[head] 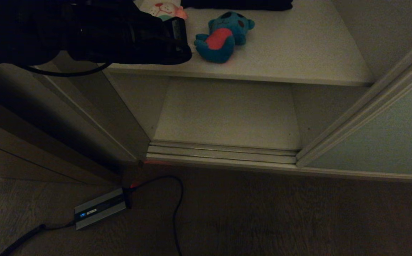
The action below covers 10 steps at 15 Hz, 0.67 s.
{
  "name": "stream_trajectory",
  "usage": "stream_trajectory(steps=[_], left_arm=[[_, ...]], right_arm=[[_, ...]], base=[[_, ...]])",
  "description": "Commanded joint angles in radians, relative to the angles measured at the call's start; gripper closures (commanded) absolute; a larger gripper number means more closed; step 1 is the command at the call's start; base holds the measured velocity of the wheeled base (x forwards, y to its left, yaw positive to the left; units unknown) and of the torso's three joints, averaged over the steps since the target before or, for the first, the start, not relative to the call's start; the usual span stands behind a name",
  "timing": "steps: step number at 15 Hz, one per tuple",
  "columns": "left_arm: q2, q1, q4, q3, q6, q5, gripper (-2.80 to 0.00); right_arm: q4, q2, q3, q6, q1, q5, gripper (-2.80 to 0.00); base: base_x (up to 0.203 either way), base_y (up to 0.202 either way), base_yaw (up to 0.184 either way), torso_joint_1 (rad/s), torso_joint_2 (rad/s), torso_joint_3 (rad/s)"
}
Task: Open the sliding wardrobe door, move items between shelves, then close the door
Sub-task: Open the door
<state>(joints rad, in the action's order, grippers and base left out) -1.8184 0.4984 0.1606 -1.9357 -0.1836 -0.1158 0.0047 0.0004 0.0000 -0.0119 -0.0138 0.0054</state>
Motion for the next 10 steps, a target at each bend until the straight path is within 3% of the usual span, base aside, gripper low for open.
stream_trajectory(steps=[1,3,10], left_arm=[[-0.012,0.009,0.0,0.0,0.0,-0.001,0.0],[-0.014,0.018,0.0,0.0,0.0,0.001,0.0],[-0.025,0.025,0.0,0.001,0.0,0.008,0.0]], right_arm=[[0.0,0.001,0.003,0.0,0.0,0.001,0.0],[0.0,0.001,0.004,0.0,0.0,0.001,0.0],[0.0,0.0,0.003,0.0,0.0,0.001,0.0]], base=[[0.0,0.0,0.0,0.0,0.0,0.0],[0.0,0.0,0.0,0.0,0.0,0.0],[0.185,0.0,0.001,0.001,0.0,0.003]])
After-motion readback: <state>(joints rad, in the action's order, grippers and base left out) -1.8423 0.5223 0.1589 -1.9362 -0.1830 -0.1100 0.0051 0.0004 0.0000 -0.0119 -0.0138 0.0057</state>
